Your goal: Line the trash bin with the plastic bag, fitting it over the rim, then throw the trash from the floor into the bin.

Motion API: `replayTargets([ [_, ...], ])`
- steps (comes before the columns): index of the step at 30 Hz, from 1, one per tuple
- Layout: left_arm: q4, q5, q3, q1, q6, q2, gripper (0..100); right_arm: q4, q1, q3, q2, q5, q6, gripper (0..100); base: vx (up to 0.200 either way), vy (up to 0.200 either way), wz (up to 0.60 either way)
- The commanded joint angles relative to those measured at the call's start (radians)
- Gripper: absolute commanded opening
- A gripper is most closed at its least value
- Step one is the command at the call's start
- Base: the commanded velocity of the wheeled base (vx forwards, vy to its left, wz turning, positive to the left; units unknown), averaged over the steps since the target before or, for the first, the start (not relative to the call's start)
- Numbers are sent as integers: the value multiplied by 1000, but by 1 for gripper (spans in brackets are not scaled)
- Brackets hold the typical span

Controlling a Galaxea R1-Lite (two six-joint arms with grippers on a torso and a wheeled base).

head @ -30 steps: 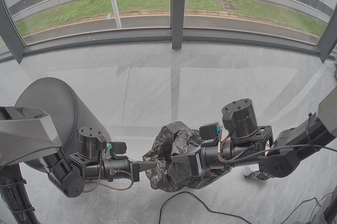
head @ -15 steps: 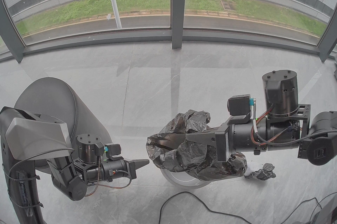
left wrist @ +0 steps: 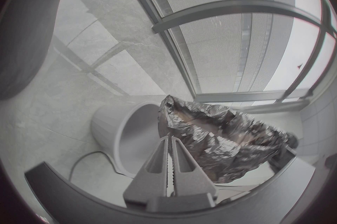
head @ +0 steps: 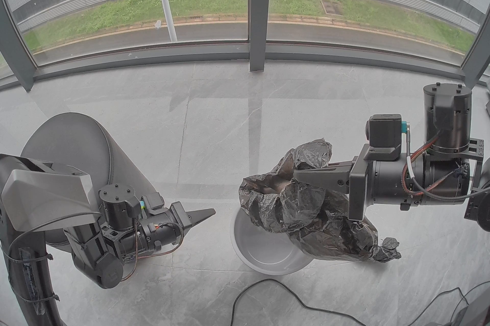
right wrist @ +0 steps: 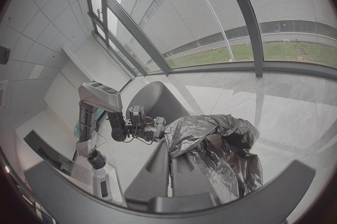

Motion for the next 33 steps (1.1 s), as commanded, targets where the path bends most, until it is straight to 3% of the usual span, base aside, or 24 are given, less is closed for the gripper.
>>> replayTargets([
  [1, -15, -48, -25, -3, -113, -95, 0, 6, -11, 39, -84, 1, -19, 0, 0, 0, 0],
  [8, -15, -54, -24, -52, -153, -103, 0, 6, -8, 22, -133, 4, -23, 0, 0, 0, 0],
  [9, -15, -54, -33, -55, -158, -98, 100, 6, -10, 16, -137, 4, -30, 0, 0, 0, 0],
  [15, -15, -54, -87, -60, -174, -67, 100, 17, -11, -73, -145, 6, -49, 0, 0, 0, 0],
  [22, -15, -54, -107, -55, -174, -44, 100, 167, -8, -177, -168, 6, -51, 0, 0, 0, 0],
  [28, -15, -54, -163, -63, -185, -21, 100, 171, -10, -203, -183, 6, -51, 0, 0, 0, 0],
  [33, -16, -54, -192, -75, -256, -17, 100, 157, -11, -212, -197, 6, -51, 0, 0, 0, 0],
])
